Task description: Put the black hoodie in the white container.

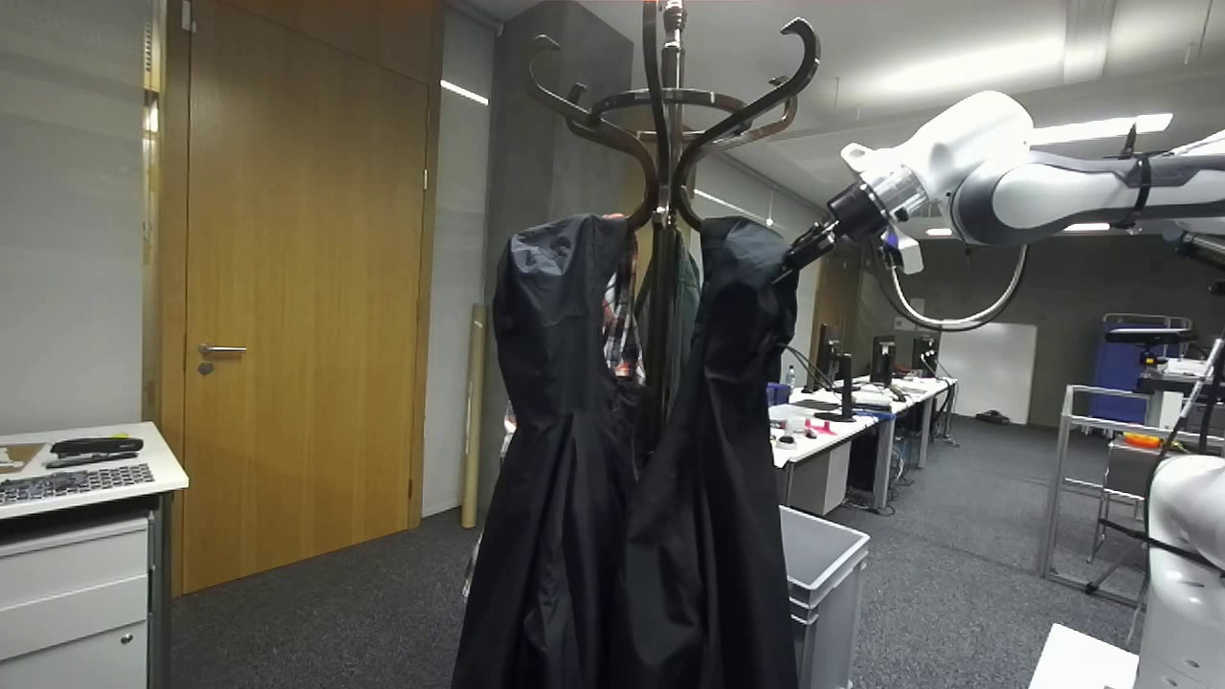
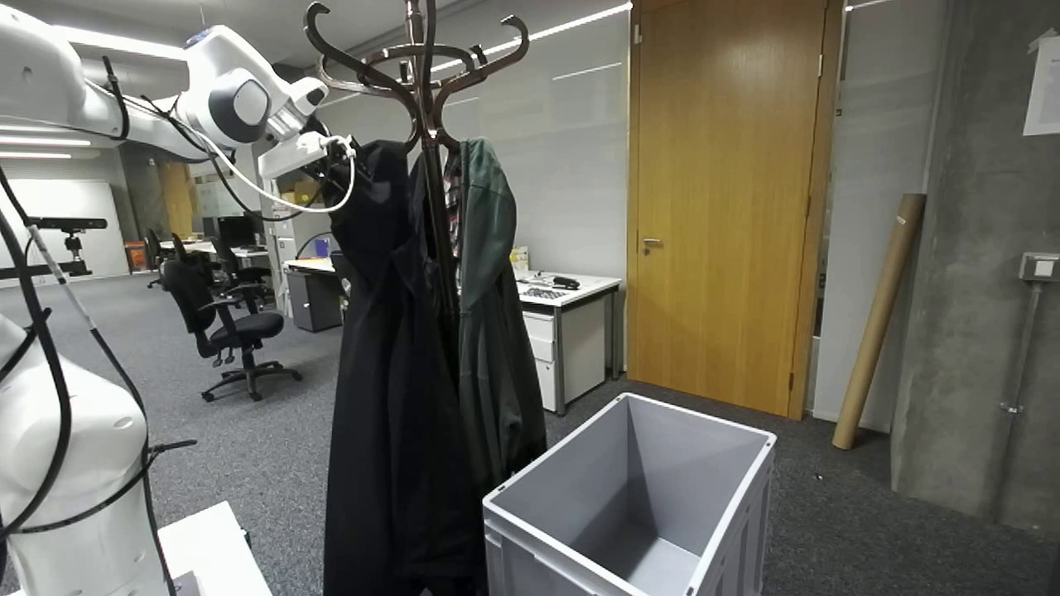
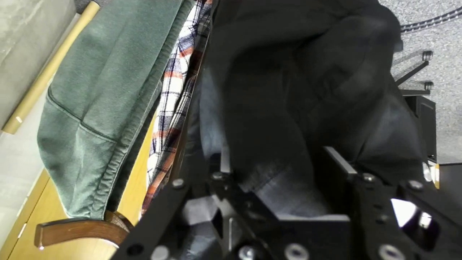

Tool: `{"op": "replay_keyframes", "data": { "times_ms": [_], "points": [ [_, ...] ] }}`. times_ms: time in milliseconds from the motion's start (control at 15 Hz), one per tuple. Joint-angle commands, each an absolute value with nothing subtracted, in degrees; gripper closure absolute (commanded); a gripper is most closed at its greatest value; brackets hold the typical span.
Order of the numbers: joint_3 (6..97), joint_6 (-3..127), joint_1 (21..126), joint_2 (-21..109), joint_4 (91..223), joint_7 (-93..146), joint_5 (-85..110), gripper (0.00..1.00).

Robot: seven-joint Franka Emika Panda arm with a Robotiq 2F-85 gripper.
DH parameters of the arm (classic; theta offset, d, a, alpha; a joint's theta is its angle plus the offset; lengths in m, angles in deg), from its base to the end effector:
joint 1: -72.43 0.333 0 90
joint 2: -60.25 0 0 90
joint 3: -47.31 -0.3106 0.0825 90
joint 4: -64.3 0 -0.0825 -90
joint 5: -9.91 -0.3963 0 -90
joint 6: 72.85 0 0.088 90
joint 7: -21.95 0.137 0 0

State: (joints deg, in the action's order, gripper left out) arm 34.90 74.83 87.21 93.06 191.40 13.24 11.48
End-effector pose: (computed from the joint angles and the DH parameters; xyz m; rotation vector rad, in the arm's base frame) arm 0.4067 0.2360 0.6730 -2.6534 -0.9189 -1.4064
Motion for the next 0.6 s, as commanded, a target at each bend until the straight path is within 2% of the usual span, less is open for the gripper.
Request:
{"op": "replay_keyframes", "data": {
  "times_ms": [0, 267, 333, 533],
  "points": [
    [34.53, 74.67, 86.39, 92.34, 189.07, 14.26, 13.37, 0.64],
    [35.38, 73.09, 87.4, 93.86, 188.9, 13.61, 12.39, 0.96],
    [35.47, 71.94, 87.46, 94.61, 188.87, 13.66, 12.3, 0.99],
    [35.64, 67.9, 87.56, 96.87, 188.83, 14.11, 11.89, 1.0]
  ]
}}
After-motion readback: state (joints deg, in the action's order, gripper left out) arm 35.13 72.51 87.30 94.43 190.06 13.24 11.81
